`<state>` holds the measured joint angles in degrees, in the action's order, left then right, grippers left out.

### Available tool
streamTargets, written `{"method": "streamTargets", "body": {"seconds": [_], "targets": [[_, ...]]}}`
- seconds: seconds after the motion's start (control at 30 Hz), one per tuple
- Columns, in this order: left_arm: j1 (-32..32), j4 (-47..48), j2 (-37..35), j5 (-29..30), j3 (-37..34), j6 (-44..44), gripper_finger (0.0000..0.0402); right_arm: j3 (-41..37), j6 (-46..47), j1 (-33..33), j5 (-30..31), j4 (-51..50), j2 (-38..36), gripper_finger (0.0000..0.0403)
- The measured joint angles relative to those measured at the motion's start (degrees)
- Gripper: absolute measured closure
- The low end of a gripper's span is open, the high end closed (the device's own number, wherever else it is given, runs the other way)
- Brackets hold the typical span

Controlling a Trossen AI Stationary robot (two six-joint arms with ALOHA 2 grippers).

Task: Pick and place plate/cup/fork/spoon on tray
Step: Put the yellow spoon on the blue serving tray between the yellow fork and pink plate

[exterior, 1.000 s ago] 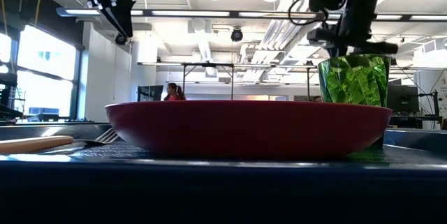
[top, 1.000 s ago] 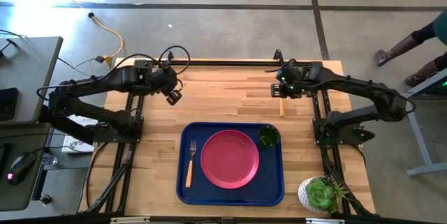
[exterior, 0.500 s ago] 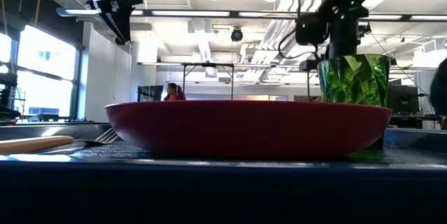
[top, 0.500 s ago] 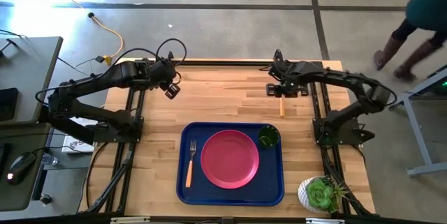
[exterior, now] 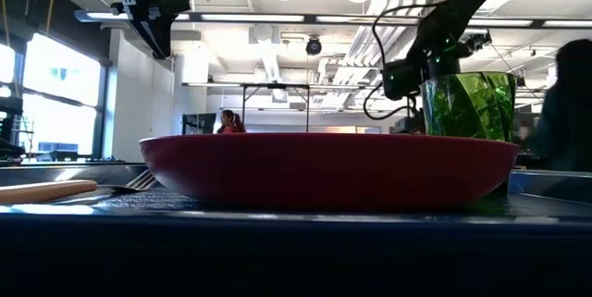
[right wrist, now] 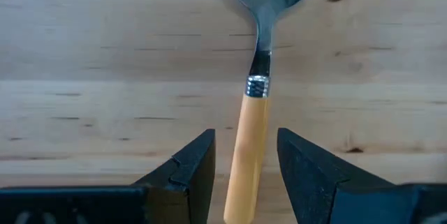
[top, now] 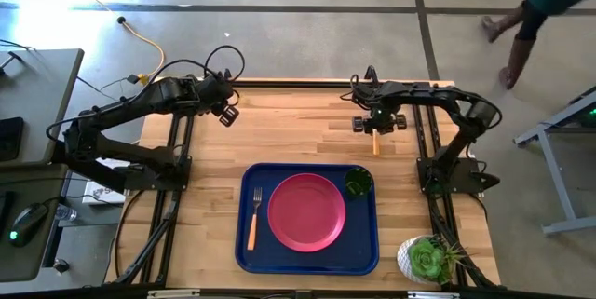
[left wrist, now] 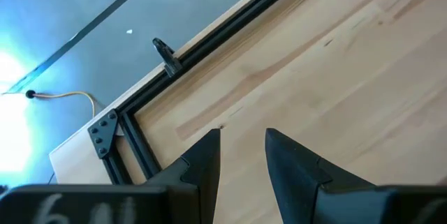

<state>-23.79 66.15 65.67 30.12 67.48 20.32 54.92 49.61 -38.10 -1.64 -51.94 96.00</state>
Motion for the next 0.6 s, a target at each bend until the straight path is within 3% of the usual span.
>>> {"method": "streamTargets", "body": {"seconds": [0.6], "targets": [[-3.64,0.00,0.00,-1.33,-0.02,0.00,0.0296,0.18,-1.73,-1.82,-0.32,2.37,3.84,0.0265]]}}
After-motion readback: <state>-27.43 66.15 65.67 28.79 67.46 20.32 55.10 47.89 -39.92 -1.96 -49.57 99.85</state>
